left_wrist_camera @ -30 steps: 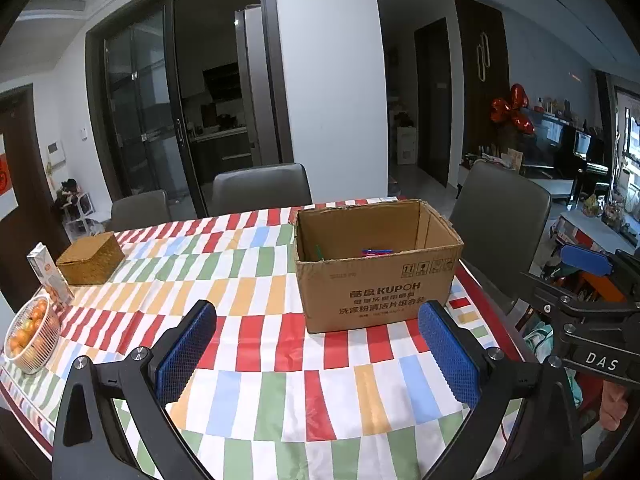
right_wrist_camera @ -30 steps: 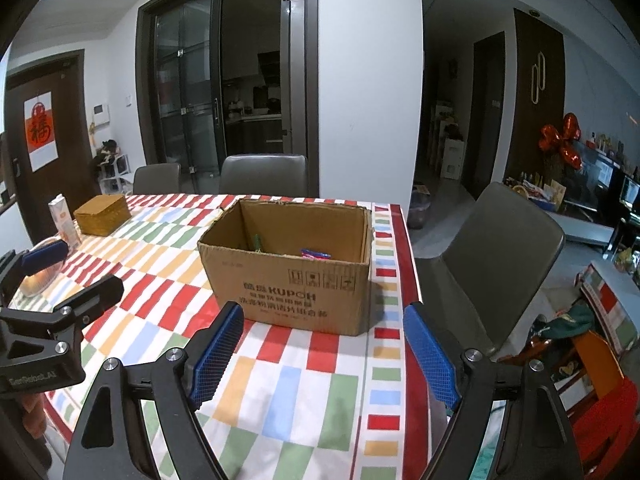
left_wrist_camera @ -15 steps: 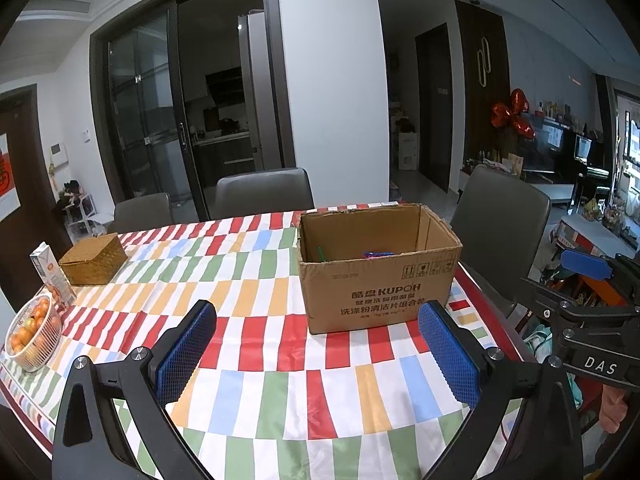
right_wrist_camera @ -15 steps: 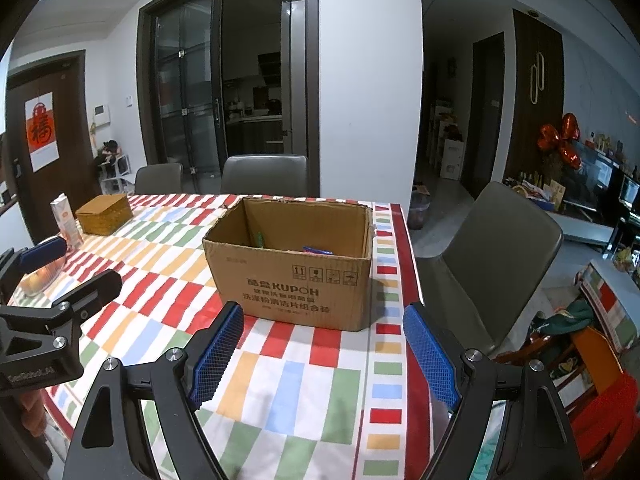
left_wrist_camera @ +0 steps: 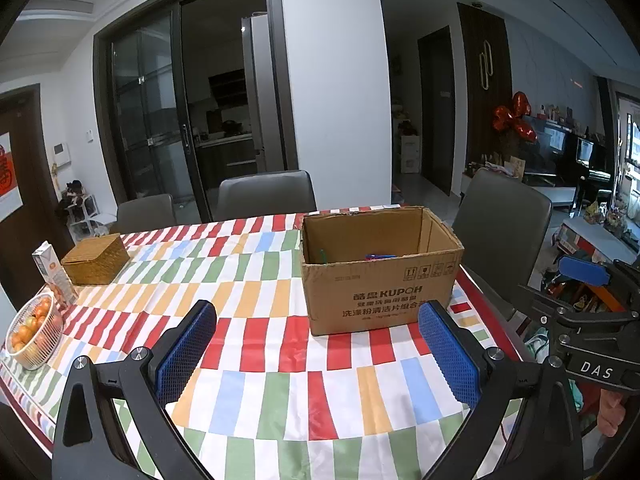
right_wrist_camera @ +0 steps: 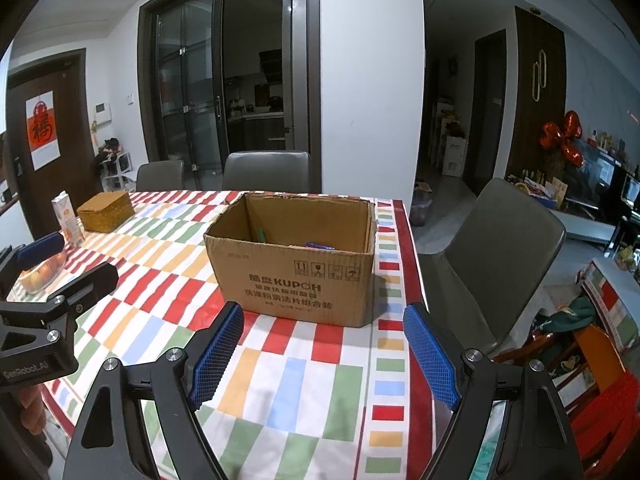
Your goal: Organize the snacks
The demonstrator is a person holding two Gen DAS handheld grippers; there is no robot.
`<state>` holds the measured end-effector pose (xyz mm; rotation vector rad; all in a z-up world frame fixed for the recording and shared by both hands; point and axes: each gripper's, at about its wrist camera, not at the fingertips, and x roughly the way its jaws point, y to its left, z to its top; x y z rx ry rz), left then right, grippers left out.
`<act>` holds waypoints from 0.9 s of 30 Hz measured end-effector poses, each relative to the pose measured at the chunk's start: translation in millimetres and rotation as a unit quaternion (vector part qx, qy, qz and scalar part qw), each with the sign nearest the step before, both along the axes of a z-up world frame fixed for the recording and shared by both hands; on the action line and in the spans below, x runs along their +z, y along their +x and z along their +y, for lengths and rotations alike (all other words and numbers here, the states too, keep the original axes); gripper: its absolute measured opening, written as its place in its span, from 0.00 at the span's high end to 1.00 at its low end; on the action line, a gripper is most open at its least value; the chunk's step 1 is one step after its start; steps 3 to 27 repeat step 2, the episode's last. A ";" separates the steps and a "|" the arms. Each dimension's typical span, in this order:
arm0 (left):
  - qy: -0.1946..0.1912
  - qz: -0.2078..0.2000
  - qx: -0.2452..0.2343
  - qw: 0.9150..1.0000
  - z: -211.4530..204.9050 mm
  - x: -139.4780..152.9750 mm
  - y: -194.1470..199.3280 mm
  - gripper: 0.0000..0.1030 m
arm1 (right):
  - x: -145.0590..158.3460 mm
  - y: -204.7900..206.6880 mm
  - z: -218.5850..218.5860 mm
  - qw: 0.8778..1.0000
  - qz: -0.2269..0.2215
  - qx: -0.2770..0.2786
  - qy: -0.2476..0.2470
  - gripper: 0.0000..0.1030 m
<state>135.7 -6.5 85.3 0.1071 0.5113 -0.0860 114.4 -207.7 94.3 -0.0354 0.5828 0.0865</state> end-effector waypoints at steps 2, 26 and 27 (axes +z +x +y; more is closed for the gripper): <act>0.000 0.000 0.001 1.000 0.4 0.3 0.3 0.00 | -0.1 -1.2 2.1 1.000 0.000 0.001 0.000 0.20; 0.000 0.000 0.001 1.000 0.4 0.3 0.3 0.00 | -0.1 -1.2 2.1 1.000 0.000 0.001 0.000 0.20; 0.000 0.000 0.001 1.000 0.4 0.3 0.3 0.00 | -0.1 -1.2 2.1 1.000 0.000 0.001 0.000 0.20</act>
